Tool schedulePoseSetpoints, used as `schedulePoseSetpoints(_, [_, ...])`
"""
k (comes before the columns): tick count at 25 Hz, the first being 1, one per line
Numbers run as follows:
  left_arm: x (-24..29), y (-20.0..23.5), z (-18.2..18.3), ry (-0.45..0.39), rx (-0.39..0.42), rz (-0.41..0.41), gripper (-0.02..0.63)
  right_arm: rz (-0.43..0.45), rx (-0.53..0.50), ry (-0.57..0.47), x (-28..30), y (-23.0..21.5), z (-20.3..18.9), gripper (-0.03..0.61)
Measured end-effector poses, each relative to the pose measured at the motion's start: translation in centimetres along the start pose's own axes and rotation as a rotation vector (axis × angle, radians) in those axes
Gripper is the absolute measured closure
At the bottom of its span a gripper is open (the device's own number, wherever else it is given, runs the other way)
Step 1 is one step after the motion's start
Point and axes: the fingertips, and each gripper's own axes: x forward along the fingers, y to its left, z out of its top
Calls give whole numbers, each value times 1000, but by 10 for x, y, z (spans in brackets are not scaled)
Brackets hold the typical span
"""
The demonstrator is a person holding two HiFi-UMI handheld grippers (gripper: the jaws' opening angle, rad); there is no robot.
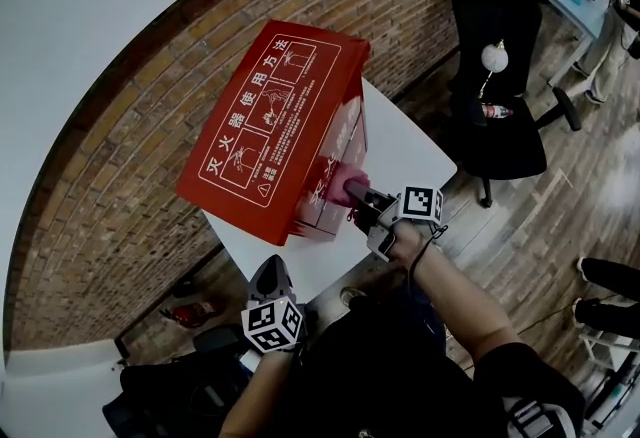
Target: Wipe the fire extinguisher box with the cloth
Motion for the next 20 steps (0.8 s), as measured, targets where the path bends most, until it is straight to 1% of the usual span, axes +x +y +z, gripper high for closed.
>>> schedulePoseSetpoints(4, [-1, 3, -5, 11, 1, 6, 586, 4, -12, 2, 1, -5, 1, 468])
schedulePoseSetpoints(7, [-1, 4, -7, 14, -1, 7, 586, -9, -31, 6, 1, -8, 1, 468])
schedulePoseSetpoints(20, [4, -6, -2, -3, 2, -31, 586, -67, -37, 7, 1, -47, -4, 468])
